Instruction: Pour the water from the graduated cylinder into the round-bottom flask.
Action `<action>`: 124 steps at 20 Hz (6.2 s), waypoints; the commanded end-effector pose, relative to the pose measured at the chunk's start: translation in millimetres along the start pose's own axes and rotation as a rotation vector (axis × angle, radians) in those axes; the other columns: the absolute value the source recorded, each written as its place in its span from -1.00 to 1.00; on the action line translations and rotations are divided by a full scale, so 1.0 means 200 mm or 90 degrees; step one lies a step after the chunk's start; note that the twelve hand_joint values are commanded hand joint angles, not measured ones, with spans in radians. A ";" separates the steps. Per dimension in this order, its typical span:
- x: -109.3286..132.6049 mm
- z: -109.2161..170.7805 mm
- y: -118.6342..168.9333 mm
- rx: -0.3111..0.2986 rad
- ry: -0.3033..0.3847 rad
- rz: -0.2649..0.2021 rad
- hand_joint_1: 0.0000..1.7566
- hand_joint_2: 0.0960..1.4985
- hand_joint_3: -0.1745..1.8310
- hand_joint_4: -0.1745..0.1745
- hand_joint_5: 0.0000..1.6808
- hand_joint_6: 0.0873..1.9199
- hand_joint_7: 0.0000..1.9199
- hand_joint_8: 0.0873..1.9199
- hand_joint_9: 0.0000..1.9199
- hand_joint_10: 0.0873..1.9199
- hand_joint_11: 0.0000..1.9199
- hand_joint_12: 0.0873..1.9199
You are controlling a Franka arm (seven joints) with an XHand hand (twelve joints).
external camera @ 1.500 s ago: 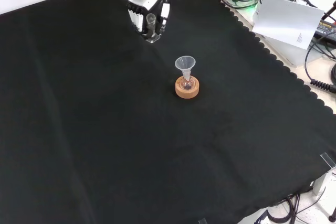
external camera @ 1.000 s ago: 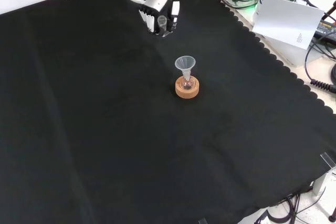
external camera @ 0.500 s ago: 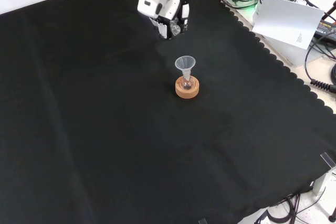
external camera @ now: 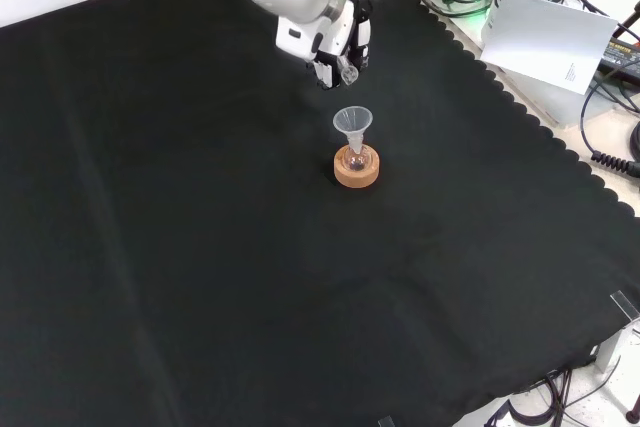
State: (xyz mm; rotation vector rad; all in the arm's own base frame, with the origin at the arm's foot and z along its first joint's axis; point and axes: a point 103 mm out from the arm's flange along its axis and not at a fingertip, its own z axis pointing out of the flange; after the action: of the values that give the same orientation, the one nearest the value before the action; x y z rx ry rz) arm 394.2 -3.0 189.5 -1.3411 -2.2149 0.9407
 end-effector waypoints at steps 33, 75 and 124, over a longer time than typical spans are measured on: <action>0.08 -0.15 0.08 0.170 -0.091 0.044 0.39 0.43 -0.83 0.25 0.19 -0.02 0.09 -0.09 0.50 -1.00 0.34 -0.28; 0.14 -0.25 0.08 0.272 -0.142 0.122 0.39 0.43 -0.83 0.24 0.20 -0.03 0.10 -0.11 0.51 -1.00 0.34 -0.29; 0.13 -0.29 0.07 0.234 -0.171 0.088 0.39 0.43 -0.83 0.24 0.20 -0.03 0.10 -0.11 0.51 -1.00 0.35 -0.29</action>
State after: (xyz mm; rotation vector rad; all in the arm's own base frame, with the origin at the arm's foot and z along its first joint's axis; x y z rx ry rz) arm 428.1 40.6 220.6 -1.2631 -1.9626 1.6298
